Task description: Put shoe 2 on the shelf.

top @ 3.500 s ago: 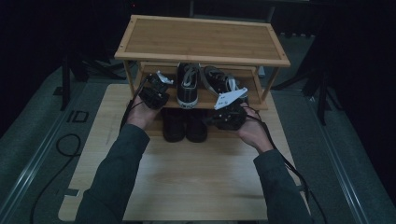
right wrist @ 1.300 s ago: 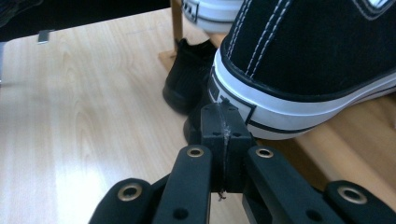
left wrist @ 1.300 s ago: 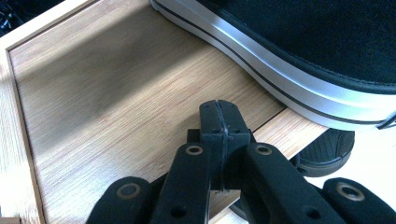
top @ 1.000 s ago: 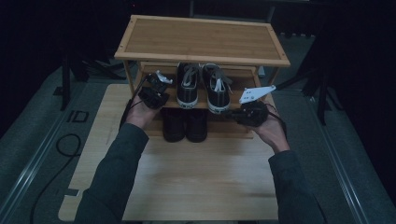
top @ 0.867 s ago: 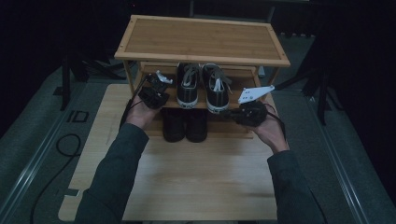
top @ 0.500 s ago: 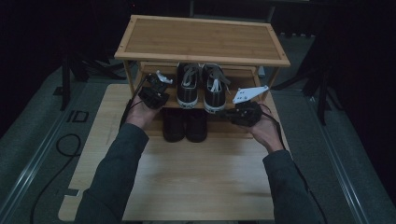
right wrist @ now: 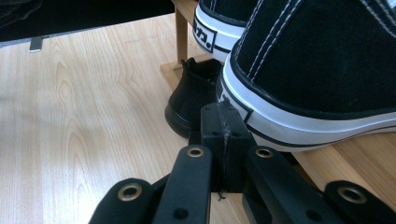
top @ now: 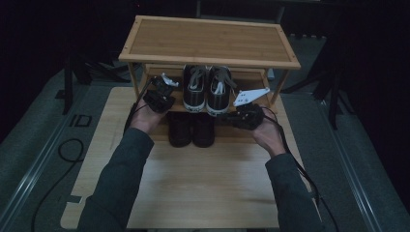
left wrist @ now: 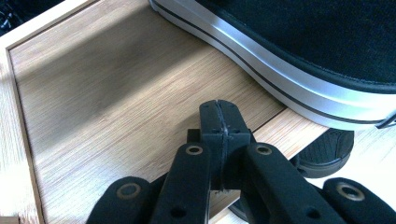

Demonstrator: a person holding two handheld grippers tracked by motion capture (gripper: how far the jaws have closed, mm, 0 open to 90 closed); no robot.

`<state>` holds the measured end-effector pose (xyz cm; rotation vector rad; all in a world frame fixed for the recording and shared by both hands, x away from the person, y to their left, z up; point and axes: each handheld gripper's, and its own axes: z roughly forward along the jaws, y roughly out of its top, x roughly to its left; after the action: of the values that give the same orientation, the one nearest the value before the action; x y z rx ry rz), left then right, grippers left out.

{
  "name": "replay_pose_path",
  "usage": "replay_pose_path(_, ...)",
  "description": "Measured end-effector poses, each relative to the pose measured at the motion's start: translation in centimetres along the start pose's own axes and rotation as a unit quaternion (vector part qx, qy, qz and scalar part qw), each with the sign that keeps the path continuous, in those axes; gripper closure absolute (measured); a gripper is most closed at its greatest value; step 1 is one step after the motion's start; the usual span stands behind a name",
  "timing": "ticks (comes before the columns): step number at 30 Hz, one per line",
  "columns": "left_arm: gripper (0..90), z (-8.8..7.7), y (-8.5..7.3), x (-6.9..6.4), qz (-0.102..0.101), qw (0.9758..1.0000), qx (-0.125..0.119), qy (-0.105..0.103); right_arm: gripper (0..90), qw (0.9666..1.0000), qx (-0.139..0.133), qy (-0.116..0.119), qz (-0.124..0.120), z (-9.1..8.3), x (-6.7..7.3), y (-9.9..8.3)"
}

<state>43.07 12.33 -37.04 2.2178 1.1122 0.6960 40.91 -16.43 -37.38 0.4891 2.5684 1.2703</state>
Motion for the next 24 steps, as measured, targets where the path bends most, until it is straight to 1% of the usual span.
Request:
replay_pose_path(6,90.0,0.0,0.0,0.0,-0.001,1.0,0.0,0.001,90.0,1.0,0.002,-0.001,0.002,0.3,-0.1,0.0)
replay_pose_path(9,90.0,0.1,0.0,0.0,-0.003,1.0,-0.002,0.0,90.0,1.0,0.006,-0.005,0.0,0.6,0.0,-0.1)
replay_pose_path(10,90.0,0.1,0.0,0.0,-0.003,1.0,-0.003,0.0,90.0,0.9999,0.007,-0.011,0.001,0.6,-0.1,-0.1)
replay_pose_path(12,90.0,0.1,0.0,0.0,-0.003,1.0,-0.003,0.0,90.0,0.9999,0.005,-0.009,0.005,0.6,-0.2,-0.1)
replay_pose_path(17,90.0,0.1,0.0,0.0,-0.005,1.0,-0.003,0.0,90.0,0.9999,0.006,-0.014,0.002,1.1,-0.1,0.2)
replay_pose_path(21,90.0,0.1,0.0,0.0,-0.005,1.0,-0.003,-0.001,90.0,0.9999,0.004,-0.015,0.006,1.1,-0.3,0.2)
replay_pose_path(24,90.0,0.1,0.0,0.1,-0.006,1.0,-0.003,-0.001,90.0,0.9998,0.005,-0.018,0.004,1.2,-0.3,0.2)
